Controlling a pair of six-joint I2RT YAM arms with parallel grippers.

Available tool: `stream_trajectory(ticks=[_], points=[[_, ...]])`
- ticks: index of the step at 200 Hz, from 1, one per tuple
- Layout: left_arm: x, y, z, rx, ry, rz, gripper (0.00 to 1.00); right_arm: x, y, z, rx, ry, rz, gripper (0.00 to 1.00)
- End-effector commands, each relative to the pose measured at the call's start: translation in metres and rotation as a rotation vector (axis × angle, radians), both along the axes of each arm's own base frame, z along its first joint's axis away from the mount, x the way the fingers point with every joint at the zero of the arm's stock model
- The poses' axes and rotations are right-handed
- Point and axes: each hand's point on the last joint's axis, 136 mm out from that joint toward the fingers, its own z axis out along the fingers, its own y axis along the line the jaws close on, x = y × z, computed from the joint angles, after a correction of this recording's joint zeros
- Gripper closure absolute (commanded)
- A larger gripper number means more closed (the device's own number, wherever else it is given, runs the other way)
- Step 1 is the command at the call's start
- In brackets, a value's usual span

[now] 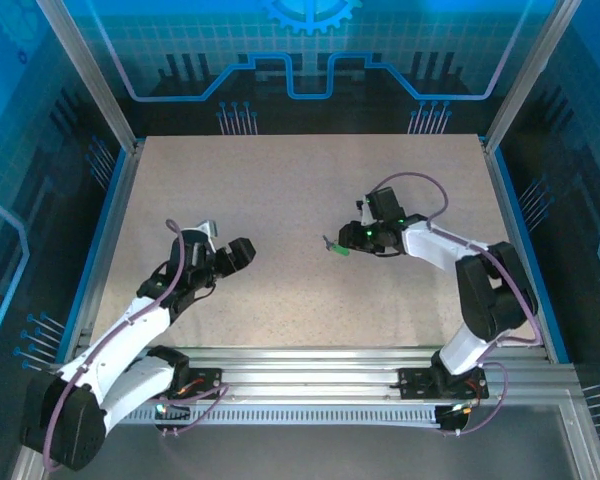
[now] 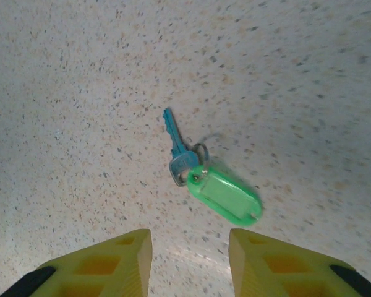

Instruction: Remove the keys from the keyring

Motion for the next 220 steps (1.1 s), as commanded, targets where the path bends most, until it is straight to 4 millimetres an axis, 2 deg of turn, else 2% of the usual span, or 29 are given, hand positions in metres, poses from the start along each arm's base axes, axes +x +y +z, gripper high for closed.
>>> stream_trajectory(ticks=[1,27,74,140,183,220], points=[[-0.010,-0.006,-0.007,-0.043,0.035,-0.012,0.13,0.002,0.013,-0.005,-0.006,0.030,0.012,0.64],[-0.014,-0.008,-0.013,-0.048,0.054,-0.016,0.12,0.008,0.017,-0.019,-0.031,0.062,0.006,0.68],[-0.019,-0.006,-0.019,-0.047,0.065,-0.007,0.12,0.019,0.013,-0.031,-0.104,0.098,0.013,0.70],[-0.023,-0.003,-0.026,-0.054,0.072,0.012,0.11,0.021,0.014,-0.043,-0.129,0.170,0.035,0.74],[-0.026,-0.002,-0.027,-0.055,0.074,0.014,0.11,0.023,0.016,-0.047,-0.130,0.179,0.039,0.81],[-0.028,-0.001,-0.030,-0.063,0.076,0.020,0.11,0.026,0.015,-0.048,-0.128,0.177,0.036,0.81]])
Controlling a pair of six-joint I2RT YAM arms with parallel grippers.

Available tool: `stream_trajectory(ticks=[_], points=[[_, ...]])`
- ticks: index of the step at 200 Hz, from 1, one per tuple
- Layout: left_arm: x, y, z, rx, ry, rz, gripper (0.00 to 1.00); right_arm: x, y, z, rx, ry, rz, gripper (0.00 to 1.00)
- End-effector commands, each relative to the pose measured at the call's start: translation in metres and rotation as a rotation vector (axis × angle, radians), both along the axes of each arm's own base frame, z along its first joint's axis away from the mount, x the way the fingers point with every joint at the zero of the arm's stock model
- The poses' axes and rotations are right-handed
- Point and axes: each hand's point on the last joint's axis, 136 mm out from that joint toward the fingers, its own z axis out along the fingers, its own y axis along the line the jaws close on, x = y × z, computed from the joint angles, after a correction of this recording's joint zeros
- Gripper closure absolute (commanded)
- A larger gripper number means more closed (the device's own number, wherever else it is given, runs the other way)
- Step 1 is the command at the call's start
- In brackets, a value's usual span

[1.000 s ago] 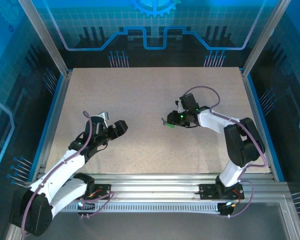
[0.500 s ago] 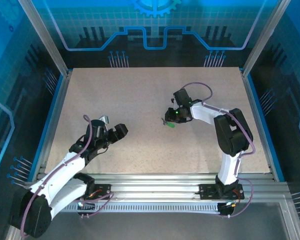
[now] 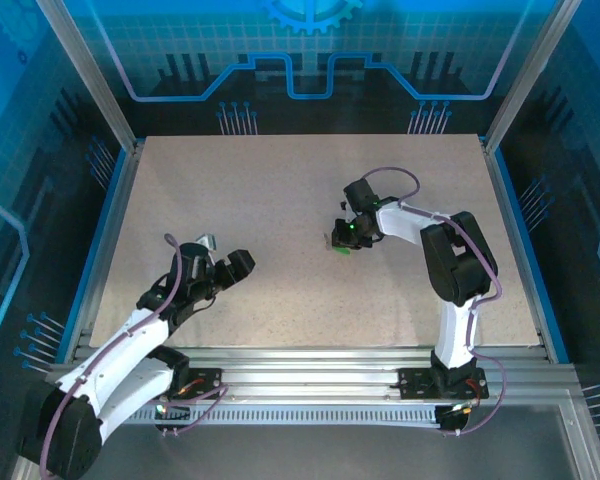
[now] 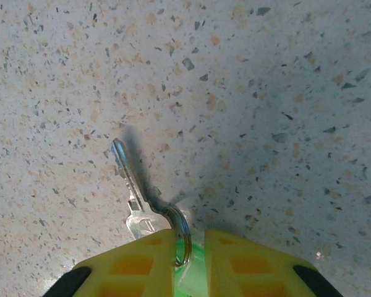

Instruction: Remove the keys from the keyring

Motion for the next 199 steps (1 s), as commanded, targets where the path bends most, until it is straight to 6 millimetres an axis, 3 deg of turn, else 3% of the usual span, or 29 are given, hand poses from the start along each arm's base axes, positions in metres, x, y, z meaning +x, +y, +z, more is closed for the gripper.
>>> stream_trajectory(ticks=[1,49,119,147,173,199], points=[[-0.007,-0.001,-0.006,-0.009,0.015,-0.003,0.11,0.003,0.000,0.000,-0.003,0.015,0.006,0.81],[-0.009,-0.001,-0.008,-0.020,0.020,0.000,0.11,0.007,0.003,0.004,0.016,0.003,0.005,0.74],[-0.010,-0.001,-0.012,-0.027,0.028,0.002,0.11,0.009,0.006,0.002,0.028,0.019,0.006,0.79],[-0.011,-0.001,-0.013,-0.032,0.029,0.006,0.11,0.008,0.006,0.003,0.033,0.018,0.005,0.89],[-0.011,-0.004,-0.010,-0.043,0.022,-0.006,0.11,0.008,0.006,0.018,0.047,0.000,0.001,0.98],[-0.008,-0.012,0.009,-0.023,-0.022,-0.055,0.11,0.006,0.008,0.054,0.071,-0.032,0.004,0.98]])
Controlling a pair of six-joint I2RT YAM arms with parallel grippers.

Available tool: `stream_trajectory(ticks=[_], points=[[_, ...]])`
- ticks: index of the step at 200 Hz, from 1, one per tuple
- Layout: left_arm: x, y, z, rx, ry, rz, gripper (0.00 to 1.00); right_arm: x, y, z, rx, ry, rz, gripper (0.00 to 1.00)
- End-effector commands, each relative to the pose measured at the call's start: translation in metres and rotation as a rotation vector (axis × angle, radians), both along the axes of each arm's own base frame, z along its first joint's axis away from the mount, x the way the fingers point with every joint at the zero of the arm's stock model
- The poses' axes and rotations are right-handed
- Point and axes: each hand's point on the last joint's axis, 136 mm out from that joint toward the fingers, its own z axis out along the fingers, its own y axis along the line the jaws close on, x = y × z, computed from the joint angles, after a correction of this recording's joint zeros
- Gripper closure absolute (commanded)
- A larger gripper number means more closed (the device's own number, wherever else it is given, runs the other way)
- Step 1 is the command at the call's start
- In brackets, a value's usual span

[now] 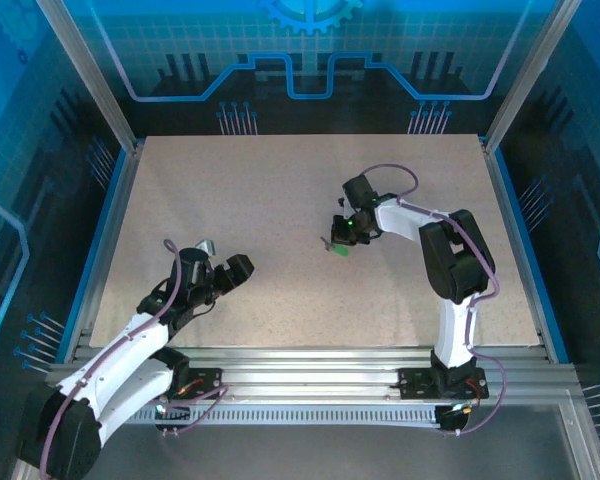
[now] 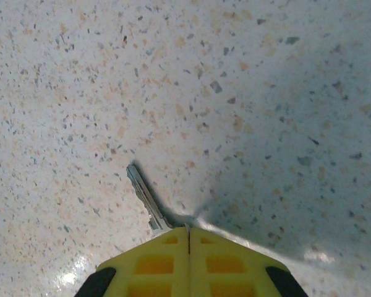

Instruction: Remove the keys from the keyring

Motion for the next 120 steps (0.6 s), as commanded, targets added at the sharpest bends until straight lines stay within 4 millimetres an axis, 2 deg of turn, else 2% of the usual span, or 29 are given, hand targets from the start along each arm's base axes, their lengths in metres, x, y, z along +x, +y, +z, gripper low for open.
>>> stream_trajectory(ticks=[1,28,75,88,120], points=[[0.000,-0.013,0.020,-0.005,-0.045,-0.064,0.11,-0.002,0.001,0.047,0.036,-0.033,-0.003,0.98],[0.006,-0.026,0.050,0.069,-0.144,-0.119,0.14,-0.011,0.002,0.096,0.047,-0.082,0.014,0.99],[0.018,-0.064,0.108,0.257,-0.400,-0.225,0.25,-0.030,0.006,0.169,0.115,-0.128,0.012,0.99],[0.021,-0.081,0.125,0.333,-0.514,-0.261,0.32,-0.036,0.012,0.189,0.141,-0.151,0.025,0.99],[0.027,-0.121,0.157,0.430,-0.770,-0.324,0.32,-0.050,0.027,0.229,0.216,-0.202,0.045,0.97]])
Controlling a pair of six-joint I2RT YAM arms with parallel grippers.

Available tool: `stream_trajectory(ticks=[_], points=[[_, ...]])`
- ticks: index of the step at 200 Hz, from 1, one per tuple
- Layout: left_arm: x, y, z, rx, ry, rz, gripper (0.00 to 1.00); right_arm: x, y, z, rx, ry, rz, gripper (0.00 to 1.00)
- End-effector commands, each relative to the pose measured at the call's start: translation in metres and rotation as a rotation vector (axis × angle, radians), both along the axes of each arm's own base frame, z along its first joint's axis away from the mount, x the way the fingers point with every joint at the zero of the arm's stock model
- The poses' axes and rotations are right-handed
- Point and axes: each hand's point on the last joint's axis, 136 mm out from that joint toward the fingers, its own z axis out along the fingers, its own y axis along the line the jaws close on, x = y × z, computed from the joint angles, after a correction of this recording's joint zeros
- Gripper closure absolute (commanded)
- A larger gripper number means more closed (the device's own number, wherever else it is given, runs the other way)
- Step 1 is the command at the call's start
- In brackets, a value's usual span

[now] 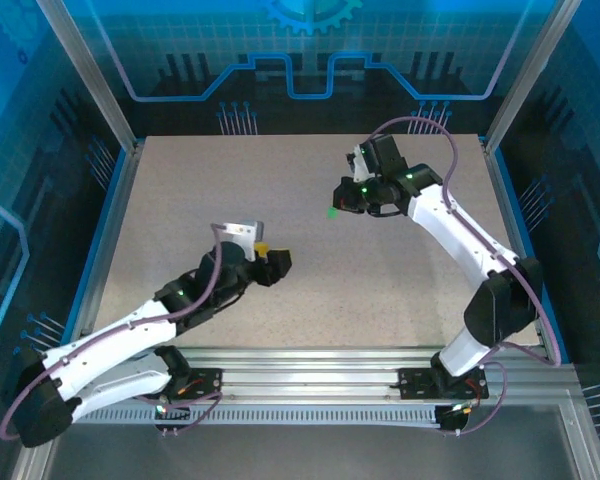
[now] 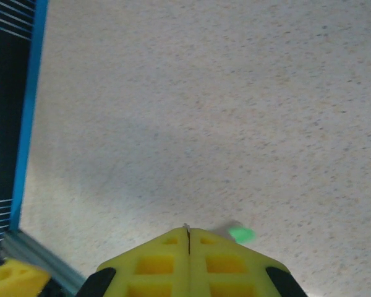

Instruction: Remove the keys from the keyring

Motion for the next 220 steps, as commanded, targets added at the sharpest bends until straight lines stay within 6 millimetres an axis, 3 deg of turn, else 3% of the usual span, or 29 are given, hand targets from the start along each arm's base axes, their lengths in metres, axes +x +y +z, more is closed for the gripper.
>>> stream_trajectory(ticks=[1,48,79,111,130,153,192,220], points=[[0.018,-0.014,0.046,0.079,-0.291,0.009,0.32,-0.025,0.011,0.023,0.054,0.035,0.026,0.97],[0.016,-0.060,0.079,0.168,-0.591,-0.079,0.27,-0.045,0.026,0.054,0.125,-0.008,0.042,0.97],[0.013,-0.070,0.099,0.198,-0.730,-0.046,0.31,-0.054,0.033,0.065,0.164,-0.009,0.051,0.96],[0.001,-0.077,0.113,0.250,-0.906,-0.082,0.49,-0.062,0.034,0.075,0.196,-0.019,0.041,0.96],[0.002,-0.077,0.120,0.242,-0.919,-0.072,0.54,-0.064,0.034,0.079,0.209,-0.024,0.033,0.96],[0.005,-0.078,0.120,0.265,-0.913,-0.063,0.70,-0.064,0.035,0.083,0.222,-0.031,0.031,0.96],[0.013,-0.070,0.114,0.338,-0.920,-0.005,0.58,-0.067,0.037,0.088,0.250,-0.026,0.045,0.95],[0.017,-0.065,0.112,0.362,-0.928,0.030,0.57,-0.070,0.039,0.093,0.272,-0.025,0.051,0.96]])
